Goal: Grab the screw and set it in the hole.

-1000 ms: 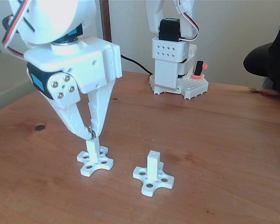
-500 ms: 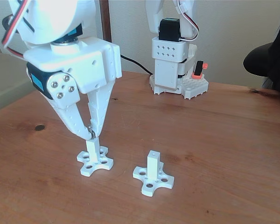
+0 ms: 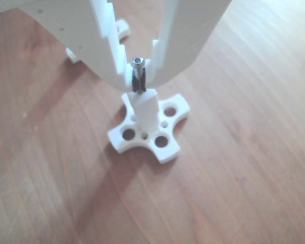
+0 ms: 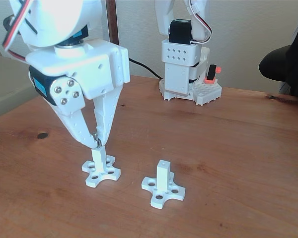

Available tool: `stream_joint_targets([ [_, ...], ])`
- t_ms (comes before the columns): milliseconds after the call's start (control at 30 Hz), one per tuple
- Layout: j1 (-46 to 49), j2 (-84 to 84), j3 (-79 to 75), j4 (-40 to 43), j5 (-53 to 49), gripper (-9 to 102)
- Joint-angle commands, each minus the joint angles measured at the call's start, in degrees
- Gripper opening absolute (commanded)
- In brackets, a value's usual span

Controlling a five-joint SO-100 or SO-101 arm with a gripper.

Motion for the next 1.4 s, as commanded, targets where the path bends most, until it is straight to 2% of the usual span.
stream_joint_targets([
  [0,-0.79,4.48,-6.94,2.02,0.53,-4],
  [533,-1.23,4.66,-7.38,2.2,1.58,-4],
  [967,-6.5,6.42,-5.54,3.25,3.43,-4],
  [1367,-11.43,7.91,-0.7,0.35,5.71,-4],
])
